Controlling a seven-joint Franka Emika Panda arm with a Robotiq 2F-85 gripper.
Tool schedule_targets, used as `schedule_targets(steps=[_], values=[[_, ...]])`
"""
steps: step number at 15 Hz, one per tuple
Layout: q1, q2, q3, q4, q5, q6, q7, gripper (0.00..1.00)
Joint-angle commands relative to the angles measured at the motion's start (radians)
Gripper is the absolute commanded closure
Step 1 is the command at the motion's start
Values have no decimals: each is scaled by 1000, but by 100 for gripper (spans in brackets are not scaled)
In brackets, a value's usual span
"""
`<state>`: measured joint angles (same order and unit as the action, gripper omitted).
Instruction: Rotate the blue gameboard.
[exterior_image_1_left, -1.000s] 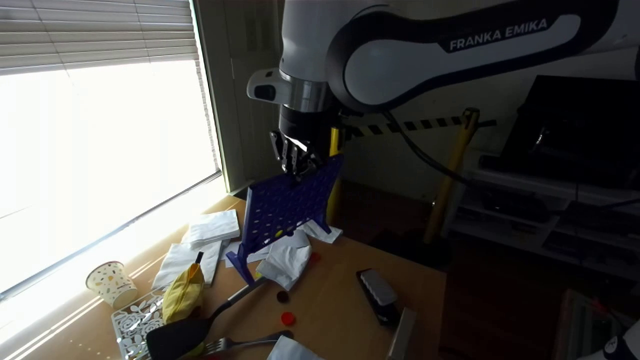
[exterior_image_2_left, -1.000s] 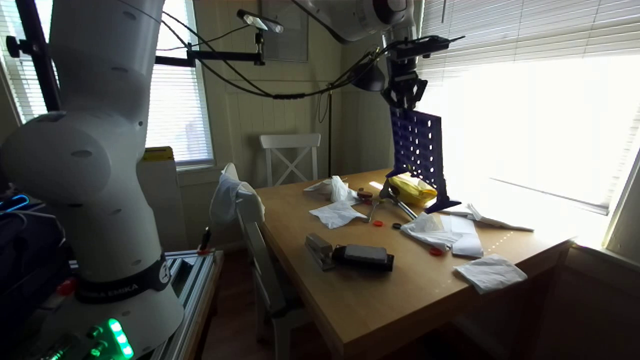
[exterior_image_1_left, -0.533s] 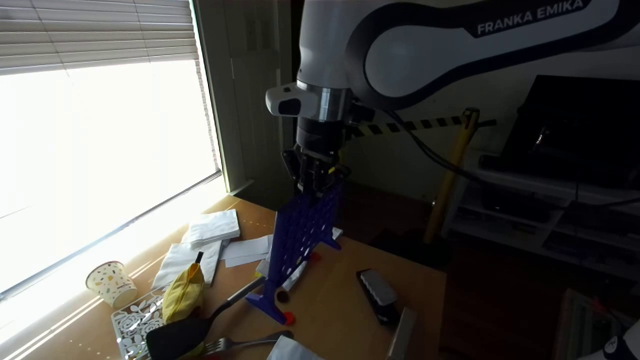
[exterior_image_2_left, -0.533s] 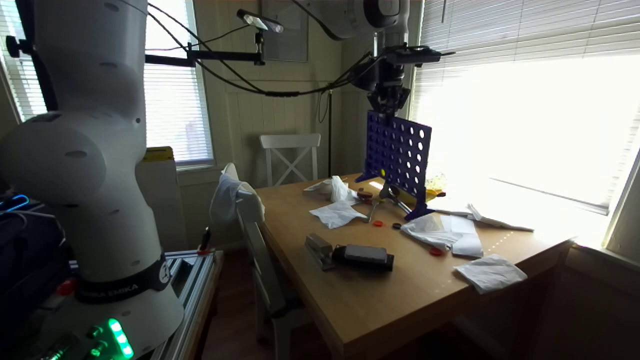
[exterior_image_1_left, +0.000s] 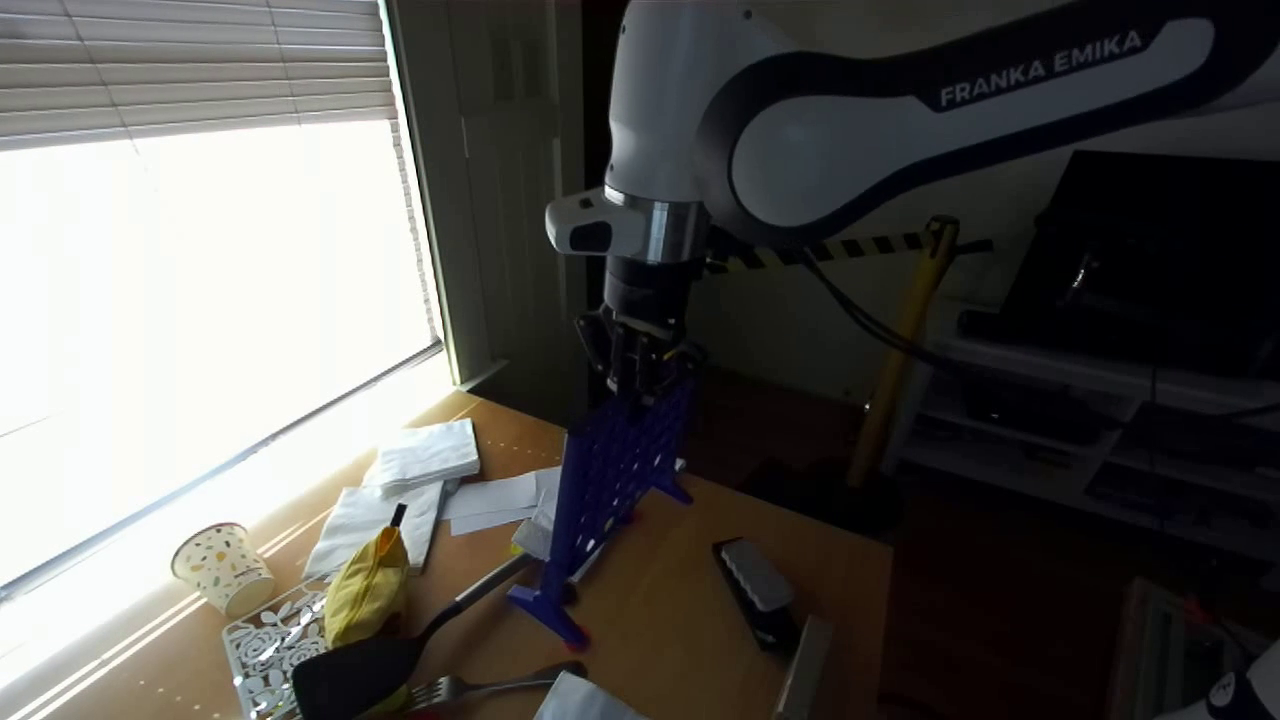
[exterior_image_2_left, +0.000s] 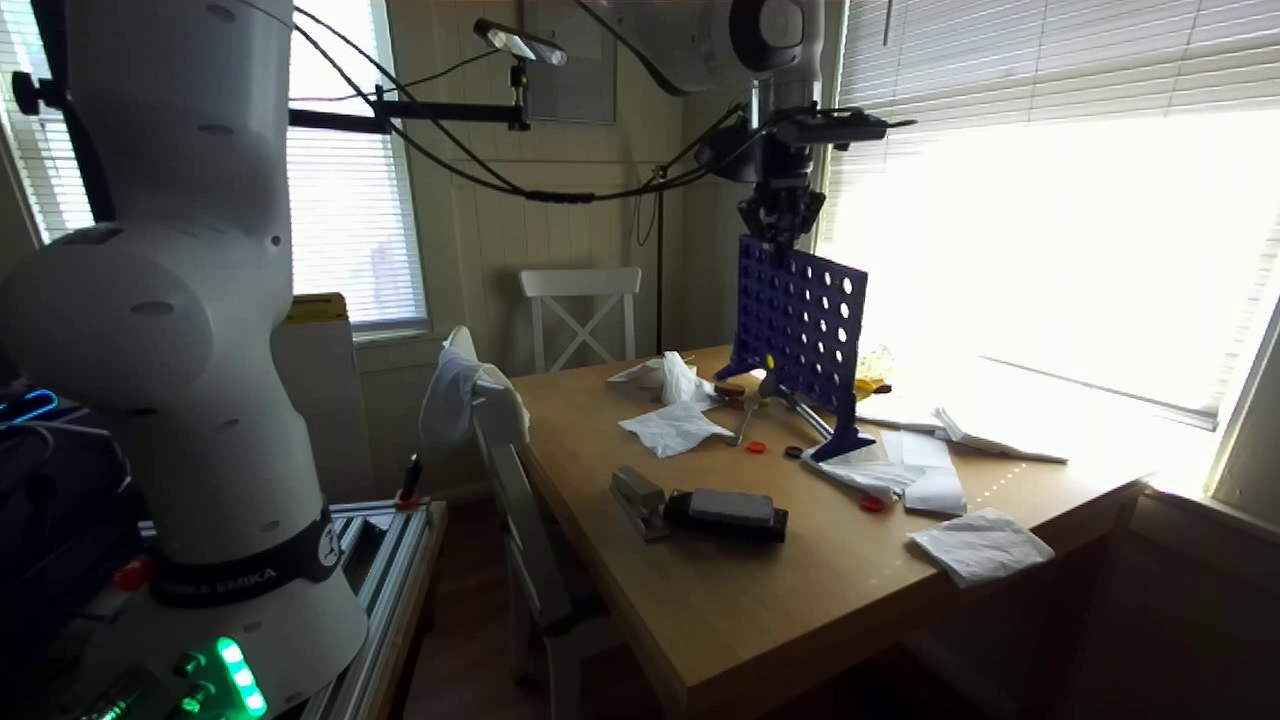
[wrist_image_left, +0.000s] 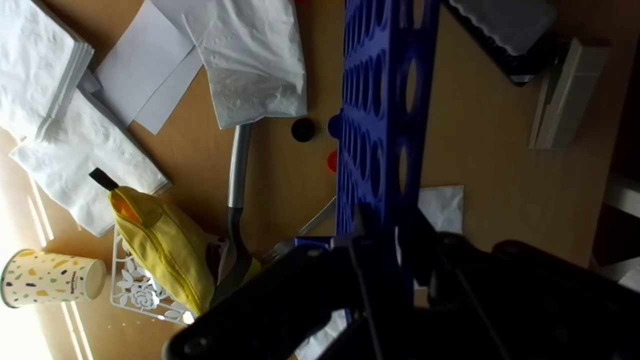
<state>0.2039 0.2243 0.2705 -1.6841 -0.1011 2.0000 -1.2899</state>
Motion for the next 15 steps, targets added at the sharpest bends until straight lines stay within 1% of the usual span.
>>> schedule_targets(steps=[1,5,7,11,15], values=[[2,-38,-17,-107,-25,74,23,96],[2,-69,-27,-187,-61,115,38,96],[-3,-79,-23,-219,-49,124,7,96],[2,-98,-23,-267,-89,123,-20,96],[2,-106,-22,-304,-106,177,-39,96]])
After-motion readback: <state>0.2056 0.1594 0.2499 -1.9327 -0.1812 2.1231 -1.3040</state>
